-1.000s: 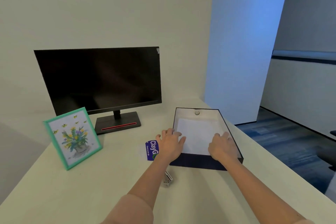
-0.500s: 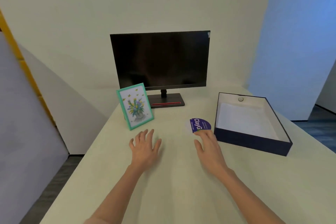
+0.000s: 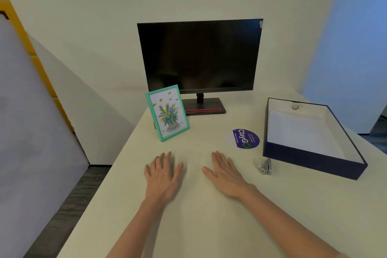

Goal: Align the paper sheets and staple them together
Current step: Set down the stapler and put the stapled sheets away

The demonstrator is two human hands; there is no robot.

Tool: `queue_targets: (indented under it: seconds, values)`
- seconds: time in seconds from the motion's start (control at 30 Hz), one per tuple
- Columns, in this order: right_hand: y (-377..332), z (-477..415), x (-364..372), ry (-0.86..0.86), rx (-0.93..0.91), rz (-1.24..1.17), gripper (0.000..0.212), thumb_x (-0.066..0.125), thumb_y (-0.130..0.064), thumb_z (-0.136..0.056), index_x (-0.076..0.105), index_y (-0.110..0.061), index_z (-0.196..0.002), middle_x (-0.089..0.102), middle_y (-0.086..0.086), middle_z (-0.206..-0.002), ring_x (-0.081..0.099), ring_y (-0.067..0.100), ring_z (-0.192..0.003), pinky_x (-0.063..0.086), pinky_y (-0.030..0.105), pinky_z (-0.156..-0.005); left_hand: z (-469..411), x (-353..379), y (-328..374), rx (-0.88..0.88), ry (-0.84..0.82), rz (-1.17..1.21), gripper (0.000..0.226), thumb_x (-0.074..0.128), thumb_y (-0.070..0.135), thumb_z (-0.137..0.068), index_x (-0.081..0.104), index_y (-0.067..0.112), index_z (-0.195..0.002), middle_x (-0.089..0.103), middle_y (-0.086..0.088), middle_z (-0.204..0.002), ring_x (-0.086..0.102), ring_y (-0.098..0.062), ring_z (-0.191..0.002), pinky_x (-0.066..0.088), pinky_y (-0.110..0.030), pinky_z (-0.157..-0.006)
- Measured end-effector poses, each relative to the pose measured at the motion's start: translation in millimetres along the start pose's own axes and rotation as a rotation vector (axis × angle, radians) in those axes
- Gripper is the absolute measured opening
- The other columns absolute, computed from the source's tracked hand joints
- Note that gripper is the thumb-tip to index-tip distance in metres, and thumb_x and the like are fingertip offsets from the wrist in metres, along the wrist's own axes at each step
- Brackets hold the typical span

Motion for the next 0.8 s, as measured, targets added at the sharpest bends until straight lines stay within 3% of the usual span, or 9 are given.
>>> queue_targets:
  seconds: [0.1,0.2,0.27,0.37,0.5,0.6,0.7,0.8]
  values:
    - [-16,9,10,-0.099,-0.13,-0.095,0.068,0.019,-0.052,-0.1,-0.007,-0.018,-0.152,-0.01,-0.005,-0.16,-0.013,0.004,-0.145,-0.011,0.028,-0.118,1,1,-1,0.003,0.002,0.0,0.082,0.005,0.07,-0.078,0.018,0.028,-0.148,0.019,0.001,-0.155,0.009,-0.017,-0.146,0.001,-0.043,-0.12]
    - [11,-9,-20,-0.01,-0.051,-0.25,0.062,0.019,-0.05,-0.1,-0.003,-0.025,-0.153,-0.007,-0.01,-0.159,-0.012,0.003,-0.145,-0.012,0.026,-0.116,0,1,-2,0.001,0.006,0.009,0.088,-0.001,0.071,-0.072,0.018,0.029,-0.148,0.02,0.001,-0.155,0.01,-0.017,-0.145,0.001,-0.042,-0.12]
    - [39,-28,-38,0.059,0.046,-0.21,0.063,0.017,-0.051,-0.1,-0.002,-0.023,-0.153,-0.007,-0.007,-0.16,-0.011,0.009,-0.146,-0.009,0.03,-0.118,1,1,-2,0.005,0.004,0.013,0.087,-0.001,0.07,-0.073,0.017,0.029,-0.148,0.02,0.001,-0.155,0.009,-0.016,-0.145,0.0,-0.042,-0.12]
    - [53,-50,-35,0.02,0.068,-0.054,0.066,0.015,-0.052,-0.099,-0.005,-0.018,-0.153,-0.008,0.004,-0.161,-0.01,0.014,-0.148,-0.007,0.033,-0.12,1,2,-3,0.008,-0.01,0.033,0.086,-0.002,0.069,-0.074,0.017,0.03,-0.148,0.02,0.002,-0.155,0.009,-0.015,-0.145,0.0,-0.041,-0.12]
    - [17,-41,-15,-0.06,-0.107,0.001,0.066,0.016,-0.053,-0.099,-0.006,-0.022,-0.152,-0.011,0.0,-0.16,-0.013,0.009,-0.146,-0.008,0.029,-0.12,1,0,-3,0.002,-0.013,0.033,0.087,-0.002,0.07,-0.073,0.018,0.031,-0.148,0.02,0.004,-0.155,0.009,-0.014,-0.144,0.0,-0.04,-0.12]
    - [-7,-22,-1,-0.131,-0.214,-0.194,0.06,0.021,-0.055,-0.098,0.001,-0.034,-0.152,-0.001,-0.014,-0.16,-0.008,0.003,-0.144,-0.005,0.028,-0.12,2,-1,-2,0.003,0.005,0.061,0.086,-0.001,0.07,-0.073,0.02,0.032,-0.147,0.021,0.005,-0.154,0.011,-0.013,-0.144,0.0,-0.039,-0.12]
    - [8,-41,-21,-0.046,-0.124,-0.394,0.055,0.025,-0.056,-0.097,0.01,-0.045,-0.149,0.006,-0.022,-0.158,-0.001,0.007,-0.145,0.0,0.031,-0.119,1,-3,-1,0.009,0.015,0.1,0.085,-0.001,0.07,-0.073,0.022,0.033,-0.147,0.022,0.006,-0.153,0.013,-0.012,-0.143,0.002,-0.038,-0.12]
    - [18,-78,-39,0.025,-0.086,-0.327,0.055,0.021,-0.051,-0.1,0.01,-0.035,-0.152,0.003,-0.012,-0.16,-0.002,0.007,-0.147,-0.004,0.028,-0.118,2,-4,0,0.008,0.014,0.126,0.085,0.0,0.07,-0.073,0.022,0.034,-0.146,0.023,0.008,-0.152,0.013,-0.011,-0.142,0.003,-0.038,-0.12]
Point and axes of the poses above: each hand's wrist, its own z-axis away from the middle knuckle, its own x-axis out of the palm, y = z × x, the point moved 9 cm from there along -z, towards the middle knuckle
